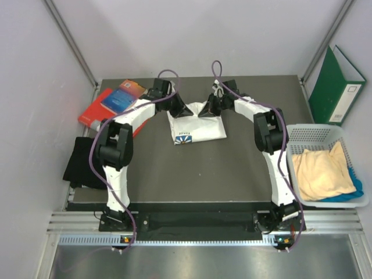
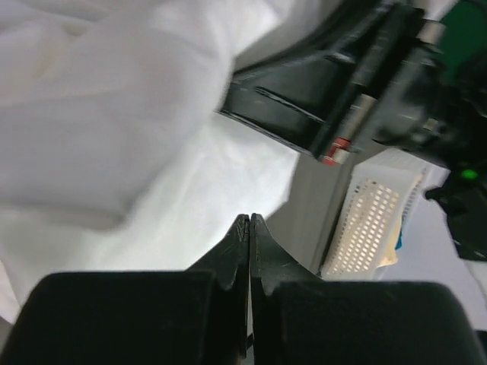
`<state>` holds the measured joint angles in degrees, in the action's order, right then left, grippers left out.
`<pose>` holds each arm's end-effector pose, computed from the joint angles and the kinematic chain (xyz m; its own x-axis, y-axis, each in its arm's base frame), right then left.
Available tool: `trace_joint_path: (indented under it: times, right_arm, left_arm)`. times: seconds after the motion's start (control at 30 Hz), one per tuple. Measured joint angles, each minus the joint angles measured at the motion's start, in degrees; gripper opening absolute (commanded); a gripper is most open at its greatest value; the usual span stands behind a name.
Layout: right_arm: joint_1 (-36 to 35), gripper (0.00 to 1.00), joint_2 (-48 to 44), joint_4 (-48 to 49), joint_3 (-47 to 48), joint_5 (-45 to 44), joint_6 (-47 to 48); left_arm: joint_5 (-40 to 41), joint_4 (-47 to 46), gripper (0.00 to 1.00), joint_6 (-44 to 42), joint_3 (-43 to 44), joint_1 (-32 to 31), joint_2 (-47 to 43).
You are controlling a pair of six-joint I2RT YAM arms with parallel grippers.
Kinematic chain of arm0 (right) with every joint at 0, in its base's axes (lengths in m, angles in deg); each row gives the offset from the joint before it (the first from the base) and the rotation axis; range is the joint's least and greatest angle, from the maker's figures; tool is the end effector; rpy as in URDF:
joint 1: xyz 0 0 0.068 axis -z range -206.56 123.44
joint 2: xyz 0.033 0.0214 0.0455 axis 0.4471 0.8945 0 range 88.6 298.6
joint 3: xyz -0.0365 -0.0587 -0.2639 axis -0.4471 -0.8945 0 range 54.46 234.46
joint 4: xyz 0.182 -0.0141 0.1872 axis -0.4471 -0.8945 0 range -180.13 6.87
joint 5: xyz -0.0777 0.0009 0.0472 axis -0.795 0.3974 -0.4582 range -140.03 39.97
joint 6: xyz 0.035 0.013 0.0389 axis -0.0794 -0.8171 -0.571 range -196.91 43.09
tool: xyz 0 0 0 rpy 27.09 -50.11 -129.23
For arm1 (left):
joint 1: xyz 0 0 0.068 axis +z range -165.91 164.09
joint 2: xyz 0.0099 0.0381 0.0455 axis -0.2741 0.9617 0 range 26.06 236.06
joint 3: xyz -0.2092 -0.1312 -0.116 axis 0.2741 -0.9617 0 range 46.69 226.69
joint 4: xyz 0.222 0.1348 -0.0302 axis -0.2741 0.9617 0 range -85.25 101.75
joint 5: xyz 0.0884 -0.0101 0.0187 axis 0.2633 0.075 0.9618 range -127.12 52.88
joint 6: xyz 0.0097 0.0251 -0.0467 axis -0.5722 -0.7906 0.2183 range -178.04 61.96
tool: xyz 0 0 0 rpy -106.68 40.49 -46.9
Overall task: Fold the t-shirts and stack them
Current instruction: Fold the long partially folded tshirt into a neat square
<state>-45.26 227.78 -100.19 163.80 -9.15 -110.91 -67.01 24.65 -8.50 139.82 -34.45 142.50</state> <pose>0.4956 0.1923 0.1426 -0.9458 0.1262 -0.2992 -0.1653 0.6059 0.7782 0.4330 -0.1640 0.2362 -0.8930 -0.3962 -0.2133 -0.0916 0.6242 -0.7759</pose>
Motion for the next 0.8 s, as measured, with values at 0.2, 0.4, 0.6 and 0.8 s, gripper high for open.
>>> trace_joint_path:
  times: [0.2,0.4,0.6,0.8]
  right_arm:
    - [0.02,0.00,0.15,1.92,0.33,-0.57,-1.92]
    - [0.13,0.00,0.15,1.84,0.26,-1.75,-2.01]
    - [0.11,0.01,0.15,1.16,0.20,-2.60,-0.98]
    - [0.11,0.16,-2.29,-4.66,0.09,-6.32,4.81]
  left_arm:
    - [2.25,-1.18,0.00,-0.15,0.11,0.55,9.53]
    - [1.40,-2.12,0.00,0.33,5.55,2.60,14.75]
    - [0.31,-3.63,0.00,0.61,10.23,7.58,17.73]
    - [0.90,-0.59,0.45,-3.93,9.49,9.75,12.50]
